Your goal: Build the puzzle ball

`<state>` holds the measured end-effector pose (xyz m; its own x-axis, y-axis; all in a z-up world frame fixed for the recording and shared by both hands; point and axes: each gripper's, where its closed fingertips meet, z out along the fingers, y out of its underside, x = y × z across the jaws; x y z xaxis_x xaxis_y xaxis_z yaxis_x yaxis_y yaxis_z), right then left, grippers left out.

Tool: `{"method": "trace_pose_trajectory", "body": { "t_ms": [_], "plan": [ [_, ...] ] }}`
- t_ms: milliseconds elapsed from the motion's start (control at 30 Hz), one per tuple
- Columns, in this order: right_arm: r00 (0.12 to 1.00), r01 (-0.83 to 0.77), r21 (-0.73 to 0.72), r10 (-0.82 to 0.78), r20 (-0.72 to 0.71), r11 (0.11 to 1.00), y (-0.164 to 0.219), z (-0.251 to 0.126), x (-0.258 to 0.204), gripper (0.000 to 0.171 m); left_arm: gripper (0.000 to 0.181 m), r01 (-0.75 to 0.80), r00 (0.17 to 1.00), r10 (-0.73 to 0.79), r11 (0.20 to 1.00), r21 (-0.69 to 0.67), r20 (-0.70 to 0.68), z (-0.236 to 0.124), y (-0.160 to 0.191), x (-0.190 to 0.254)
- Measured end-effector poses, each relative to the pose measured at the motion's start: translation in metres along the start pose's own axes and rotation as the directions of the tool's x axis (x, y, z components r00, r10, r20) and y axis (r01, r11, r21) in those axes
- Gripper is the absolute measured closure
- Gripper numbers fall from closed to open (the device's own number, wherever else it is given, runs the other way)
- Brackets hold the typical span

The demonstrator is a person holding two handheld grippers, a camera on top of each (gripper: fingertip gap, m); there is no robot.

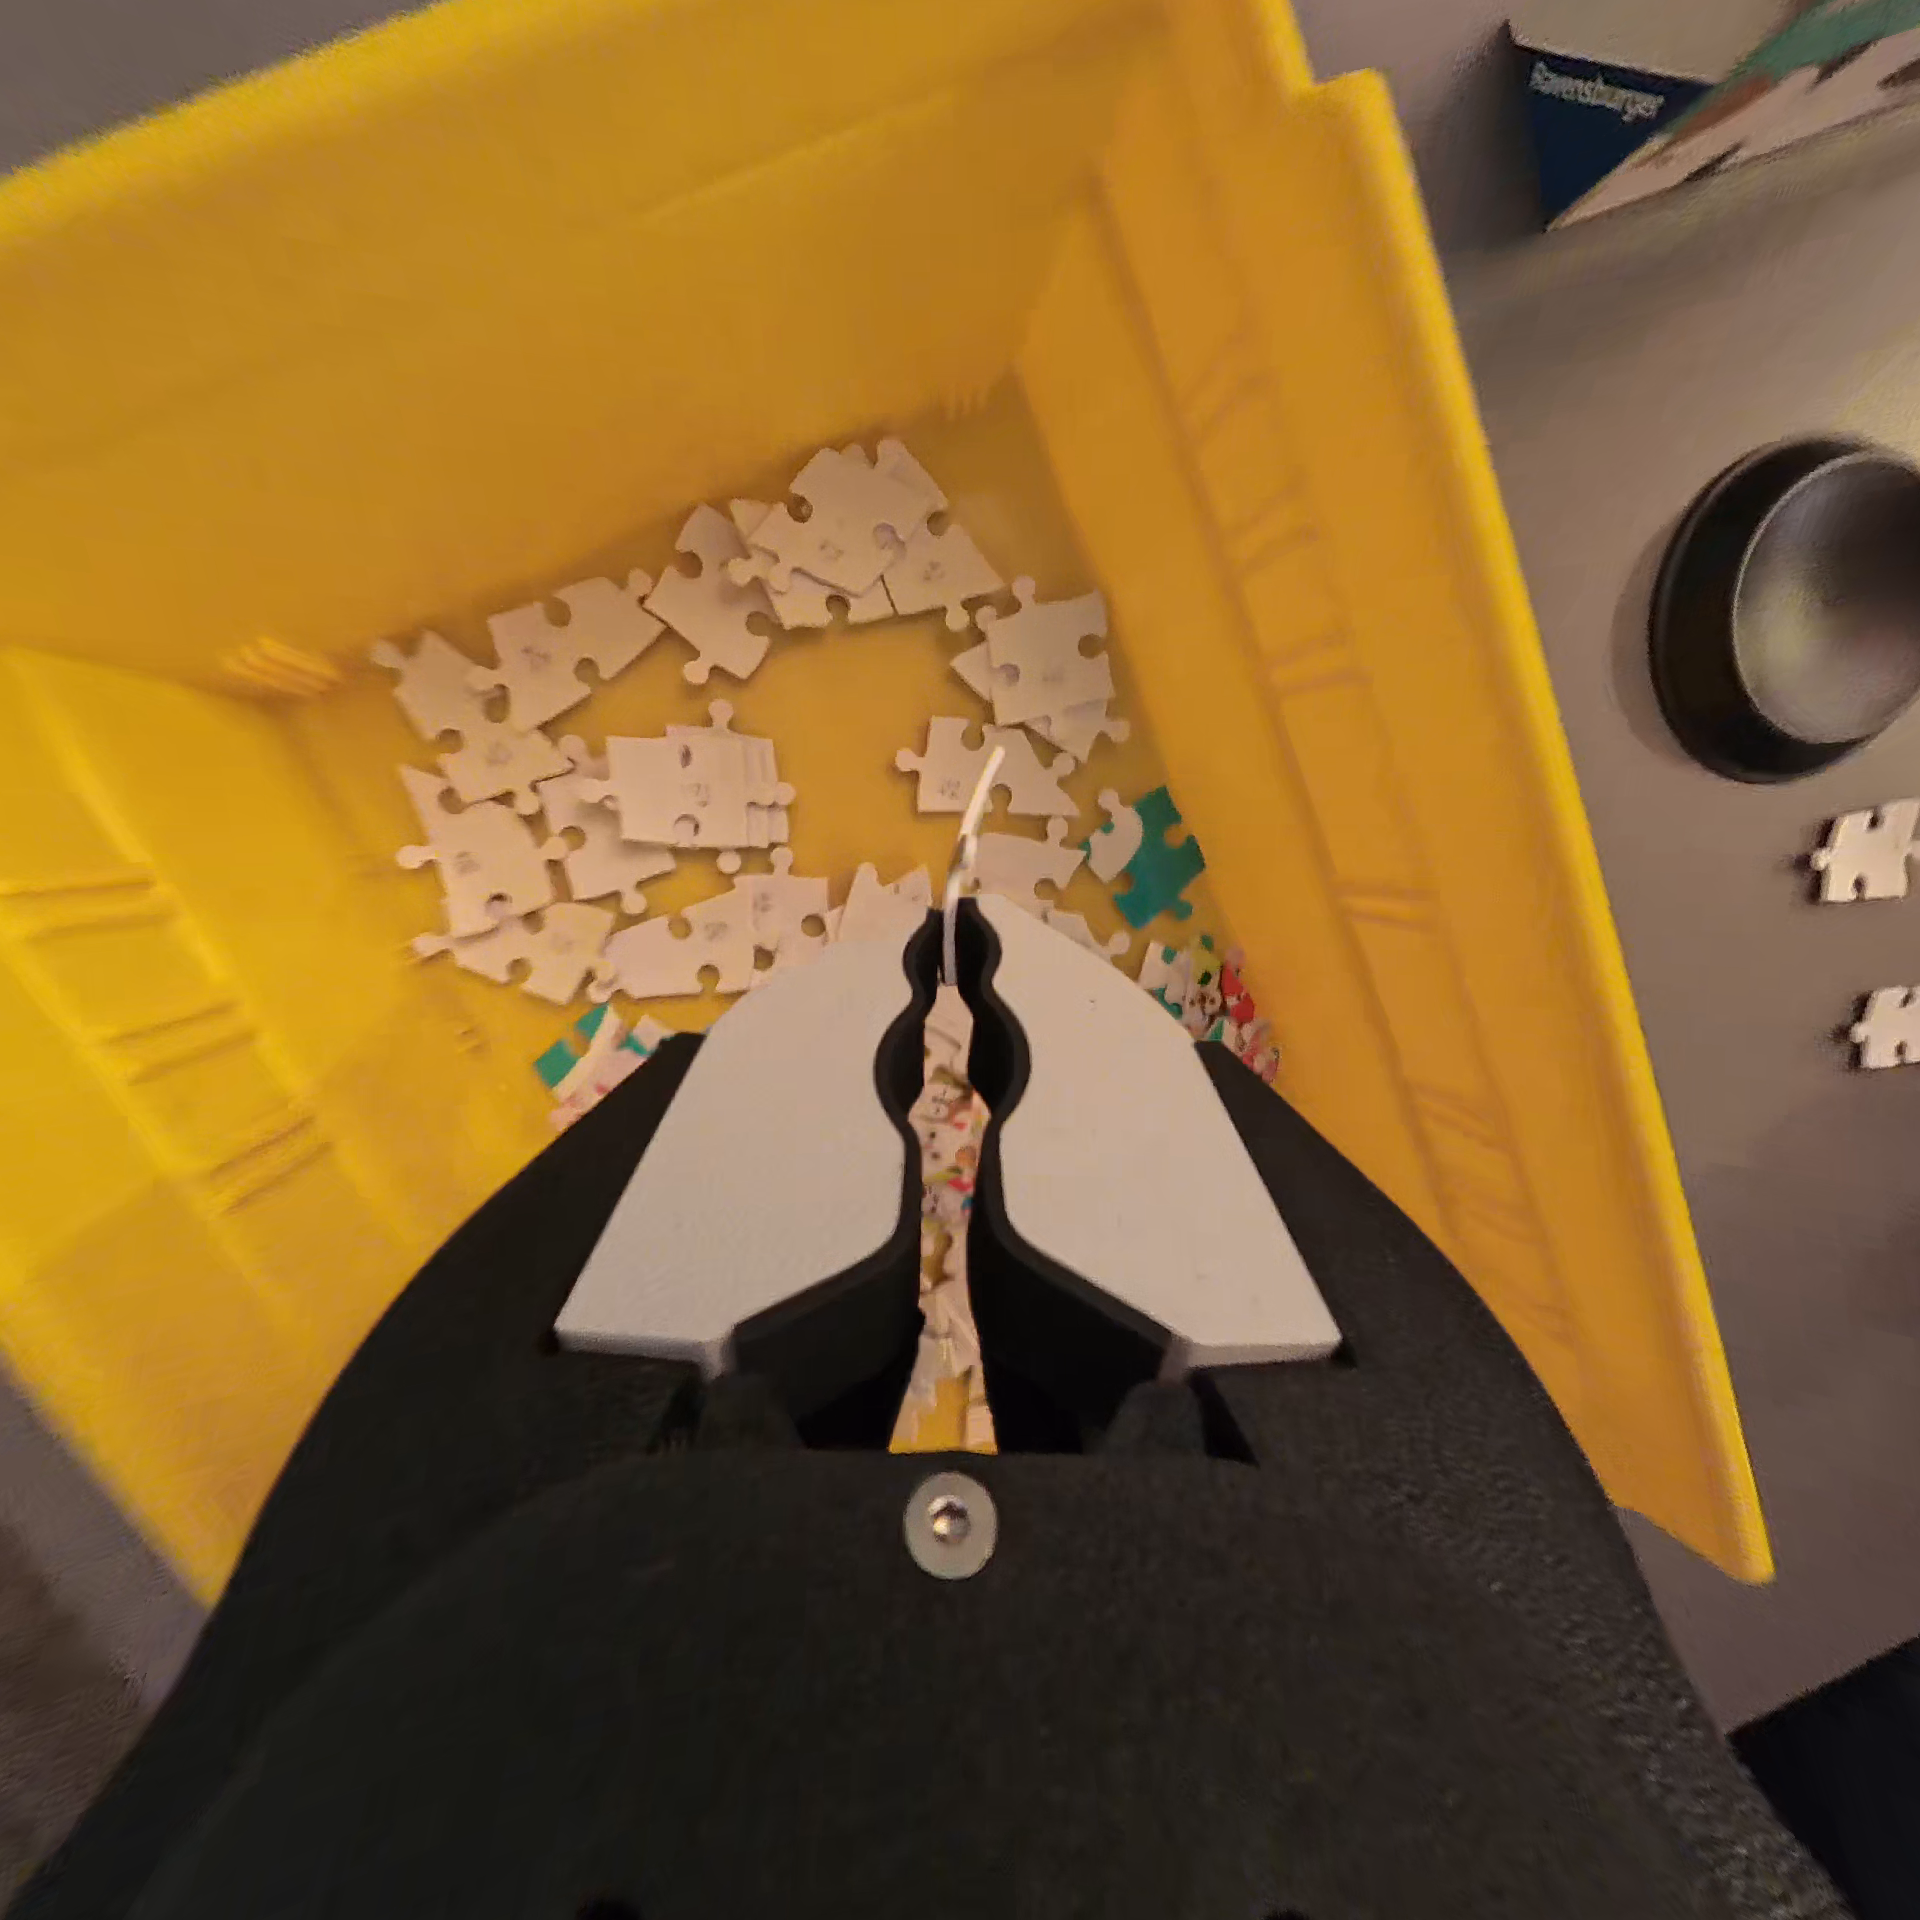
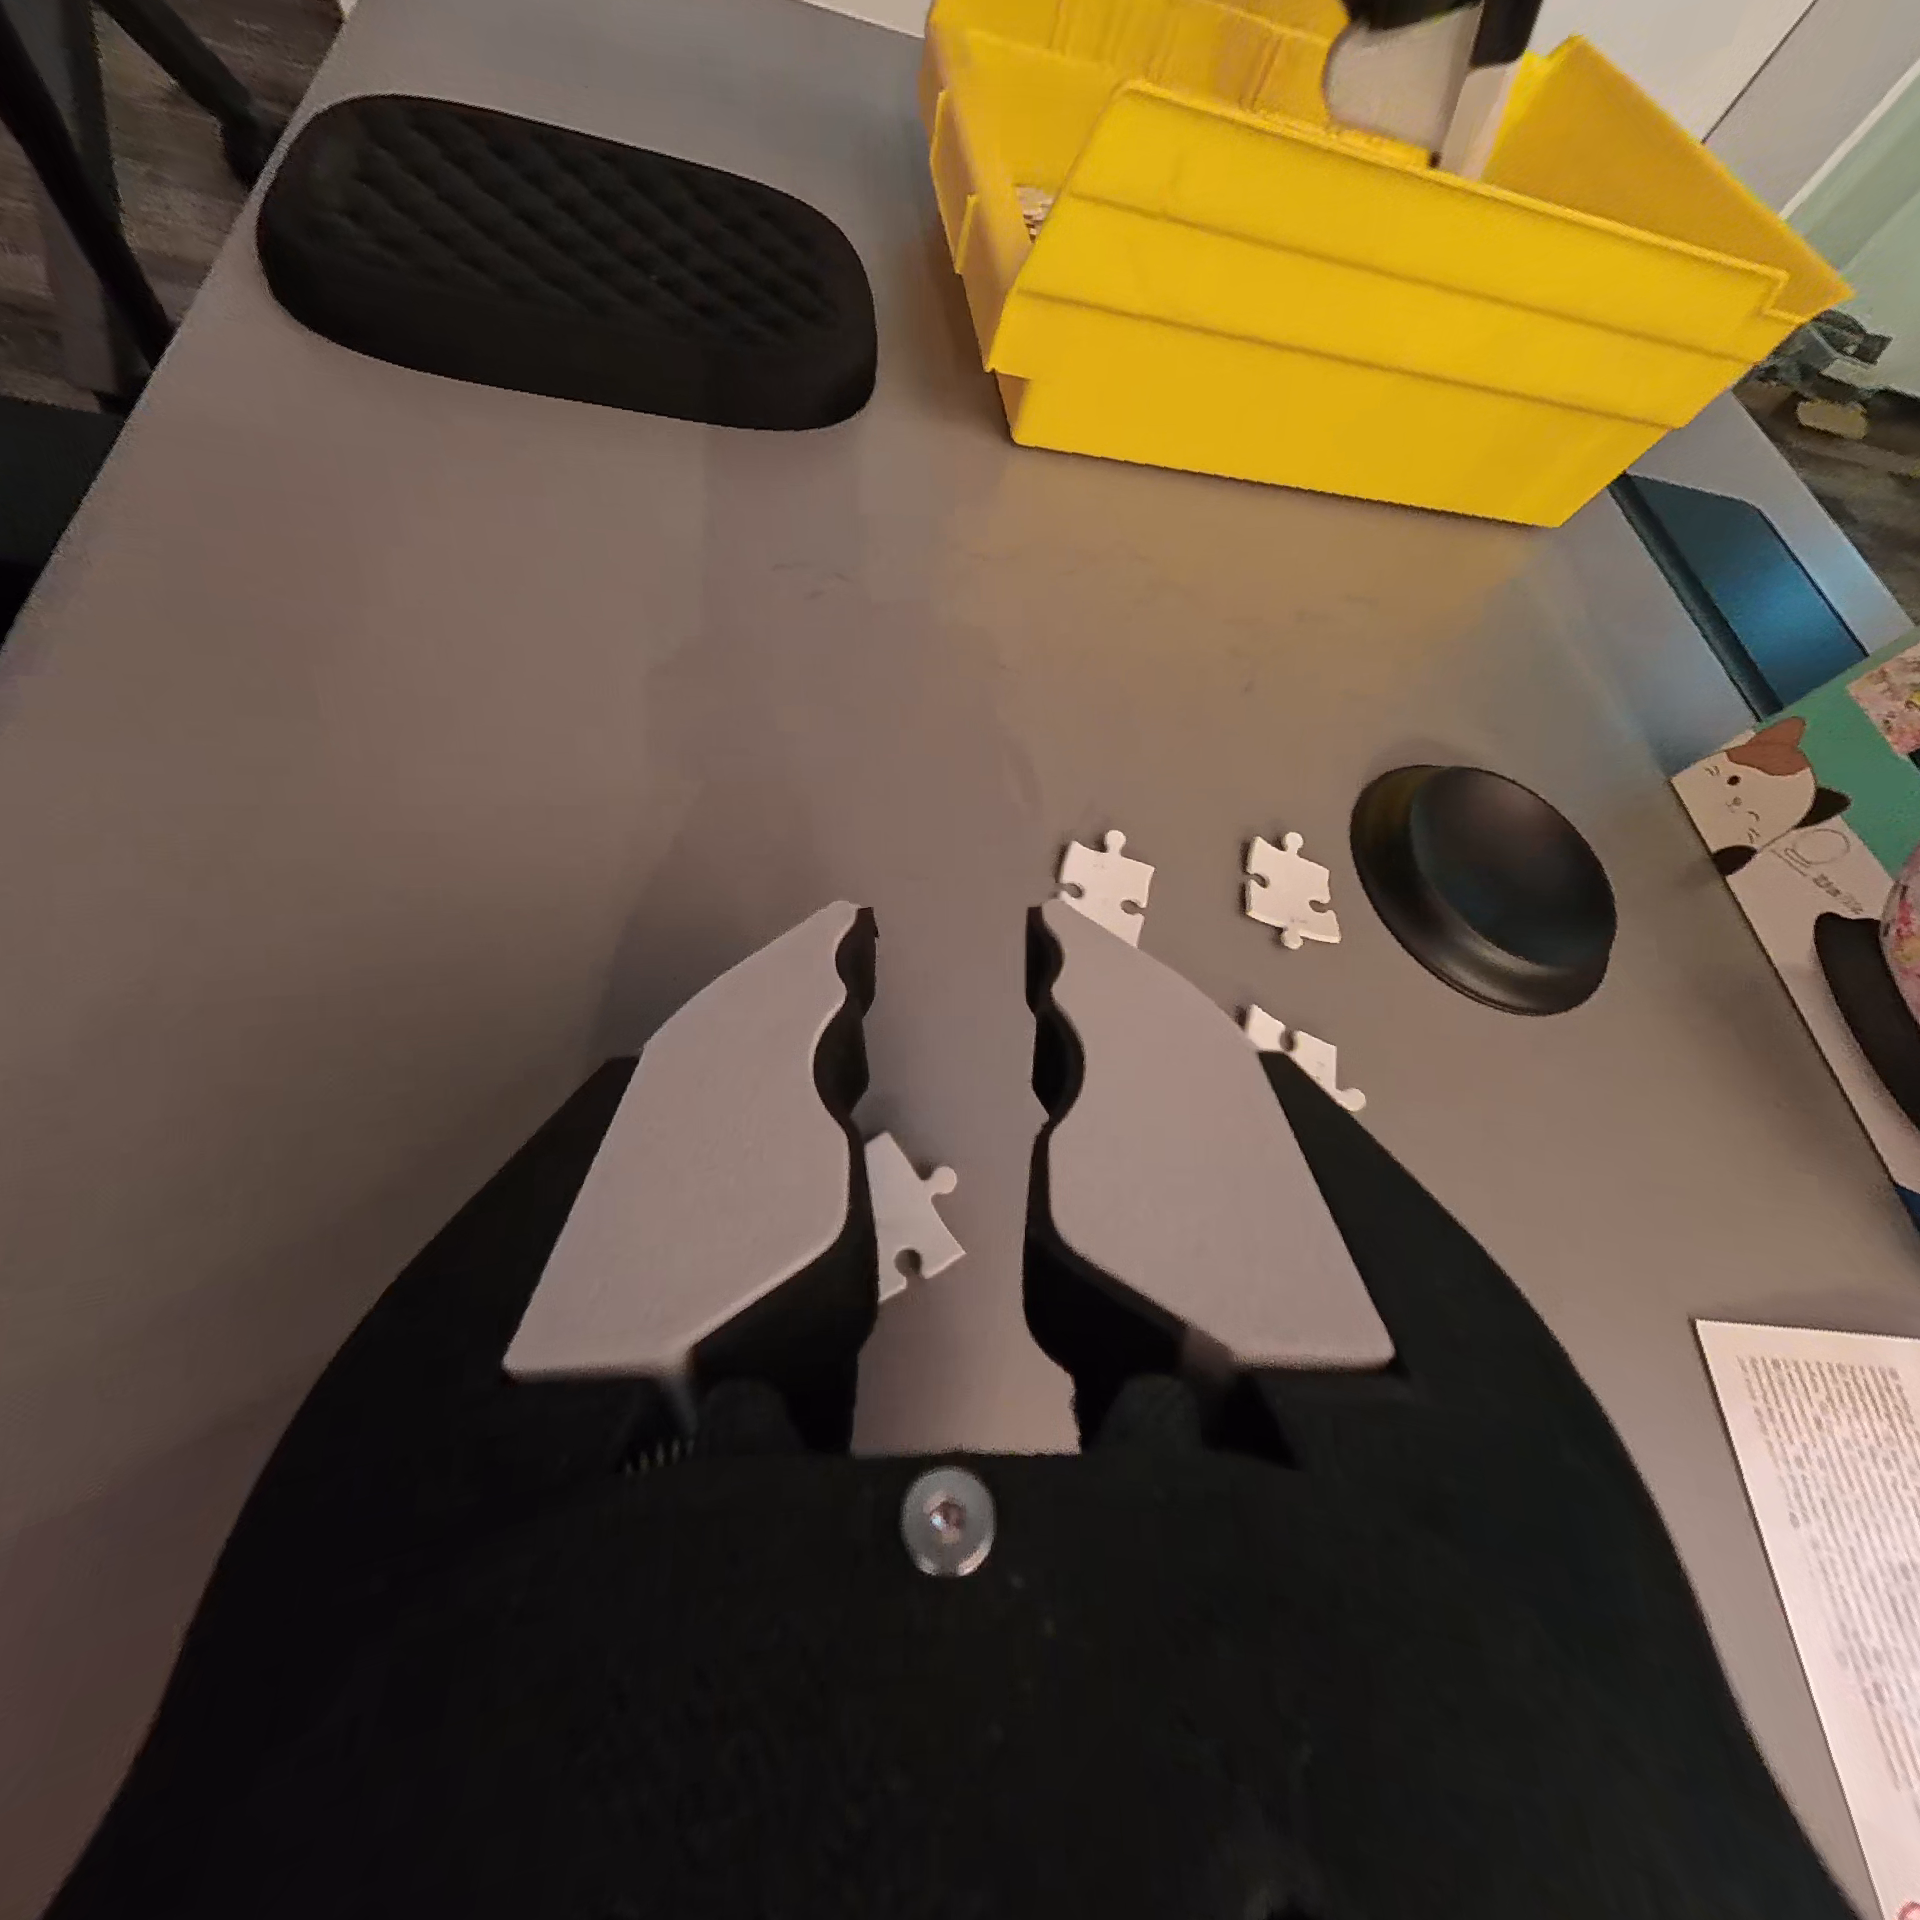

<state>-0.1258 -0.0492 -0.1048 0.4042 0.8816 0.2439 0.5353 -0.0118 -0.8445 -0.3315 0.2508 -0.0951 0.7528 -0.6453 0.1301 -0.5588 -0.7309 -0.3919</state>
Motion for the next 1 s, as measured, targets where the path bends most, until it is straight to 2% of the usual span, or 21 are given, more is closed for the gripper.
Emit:
{"method": "trace_pose_trajectory", "body": {
  "t_ms": [500, 800, 1000],
  "plan": [
    [0.998, -0.042, -0.026, 0.04, -0.041, 0.999, 0.015, -0.007, 0.025, 0.142, 0.179, 0.144, 0.976, -0.146, 0.989, -0.027, -0.164, 0.035, -0.007, -0.013],
    [0.999, -0.038, -0.058, 0.037, -0.022, 0.998, 0.023, -0.003, 0.023, 0.141, 0.174, 0.12, 0.983, -0.129, 0.99, -0.074, -0.133, 0.047, 0.001, -0.018],
    [0.999, -0.031, -0.068, 0.03, -0.019, 0.997, 0.025, -0.002, 0.021, 0.141, 0.168, 0.044, 0.998, -0.046, 0.998, -0.053, -0.033, 0.04, 0.001, -0.03]
  ]
}}
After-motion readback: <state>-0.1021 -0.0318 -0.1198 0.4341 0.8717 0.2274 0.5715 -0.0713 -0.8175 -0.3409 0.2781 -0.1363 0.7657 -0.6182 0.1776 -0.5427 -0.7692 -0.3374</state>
